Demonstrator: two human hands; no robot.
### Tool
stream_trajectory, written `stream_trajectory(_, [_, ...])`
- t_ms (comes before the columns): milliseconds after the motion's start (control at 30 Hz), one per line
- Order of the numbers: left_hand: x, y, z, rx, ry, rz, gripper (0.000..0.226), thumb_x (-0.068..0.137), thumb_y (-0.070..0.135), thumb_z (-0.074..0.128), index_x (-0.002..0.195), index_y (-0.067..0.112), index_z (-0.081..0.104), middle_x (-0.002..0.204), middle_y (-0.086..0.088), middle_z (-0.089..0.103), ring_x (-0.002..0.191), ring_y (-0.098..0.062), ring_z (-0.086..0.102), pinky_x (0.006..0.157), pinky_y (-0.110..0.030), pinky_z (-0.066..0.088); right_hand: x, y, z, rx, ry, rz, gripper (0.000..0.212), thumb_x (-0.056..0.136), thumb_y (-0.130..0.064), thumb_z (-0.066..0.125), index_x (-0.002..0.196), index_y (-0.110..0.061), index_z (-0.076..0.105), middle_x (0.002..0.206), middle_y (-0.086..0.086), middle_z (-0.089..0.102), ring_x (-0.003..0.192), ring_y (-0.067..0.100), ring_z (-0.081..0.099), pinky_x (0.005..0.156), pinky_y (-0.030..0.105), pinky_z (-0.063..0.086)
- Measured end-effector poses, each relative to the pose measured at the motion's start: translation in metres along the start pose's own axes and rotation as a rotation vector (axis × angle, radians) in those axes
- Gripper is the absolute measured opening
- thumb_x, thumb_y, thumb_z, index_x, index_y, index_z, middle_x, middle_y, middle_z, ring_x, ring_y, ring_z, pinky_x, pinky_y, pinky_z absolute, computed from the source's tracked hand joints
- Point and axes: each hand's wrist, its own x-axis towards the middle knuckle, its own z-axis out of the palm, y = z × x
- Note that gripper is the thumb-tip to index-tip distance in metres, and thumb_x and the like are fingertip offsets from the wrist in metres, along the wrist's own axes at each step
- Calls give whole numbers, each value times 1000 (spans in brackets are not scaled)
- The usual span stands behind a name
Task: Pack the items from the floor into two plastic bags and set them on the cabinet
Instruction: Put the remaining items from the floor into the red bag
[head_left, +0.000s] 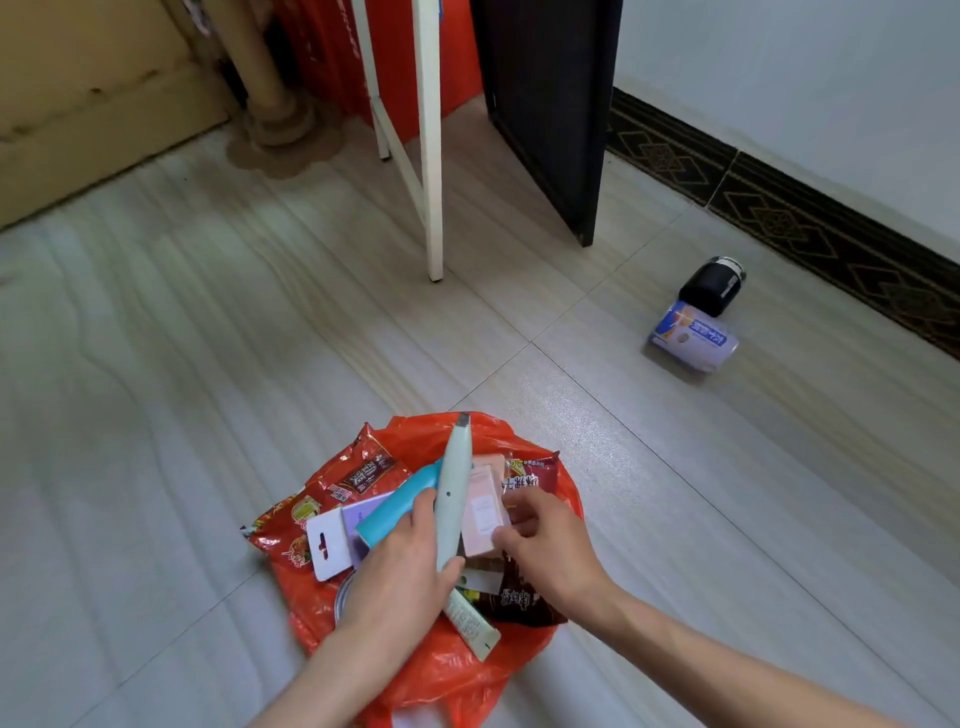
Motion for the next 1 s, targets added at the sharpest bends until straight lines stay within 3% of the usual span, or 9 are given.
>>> stream_trajectory(67, [-8,-3,5,-27,22,-6,53,87,40,52,130,24,26,120,0,57,106,-20,58,81,-30,46,-1,6,-2,-28,-27,0,27,79,-12,60,106,-18,63,96,-2,67,86,14,63,81,31,52])
stream_trajectory(167, [-15,-8,9,-25,92,-8,36,89,42,48,119,23,41,110,3,59,102,-17,57,80,-28,46,-5,14,-4,-61,-94,32,25,83,-17,59,108,-18,65,101,-3,68,92,10,62,87,25,49])
stream_trajectory(267, [-14,-9,9,61,158,-35,30,86,45,52,101,20,55,101,2,60,99,-17,50,87,-28,40,-8,16,-2,-26,-159,73,23,86,-17,56,108,-16,64,102,1,68,92,15,62,92,34,49])
stream_trajectory(367, [-13,-10,9,52,149,-87,30,83,50,55,90,21,55,94,3,60,96,-18,51,86,-29,38,-14,17,0,-6,-185,106,20,88,-19,54,107,-16,61,104,4,67,96,19,62,92,38,50])
stream_trajectory(500, [-11,-11,4,-90,209,-99,31,81,34,66,101,15,52,96,-3,61,95,-25,56,85,-37,43,-21,18,-2,-1,-185,79,30,89,-19,52,119,-16,56,111,3,65,101,20,61,94,41,48])
stream_trajectory(700, [-14,-7,5,152,205,124,26,69,9,76,93,6,66,96,-13,62,85,-33,61,70,-43,53,-22,20,-10,61,-298,77,37,91,-17,50,128,-21,52,114,0,65,107,17,60,100,37,45])
stream_trajectory(833, [-17,-8,8,146,159,144,33,78,14,68,109,5,63,114,-14,62,102,-32,60,85,-44,50,-20,23,-17,211,-298,144,33,93,-17,50,126,-19,49,106,1,63,102,18,62,96,33,49])
stream_trajectory(900, [-17,-6,7,149,134,173,36,84,25,54,113,4,62,120,-16,59,109,-33,59,91,-45,48,-19,23,-23,268,-277,160,31,93,-16,49,125,-16,49,98,1,61,95,14,61,92,32,50])
stream_trajectory(1000, [-8,1,0,159,105,250,57,86,40,32,126,6,53,133,-17,50,124,-32,48,102,-45,40,-17,25,-42,94,-203,59,29,93,-20,51,121,-15,53,102,0,63,96,16,62,94,32,49])
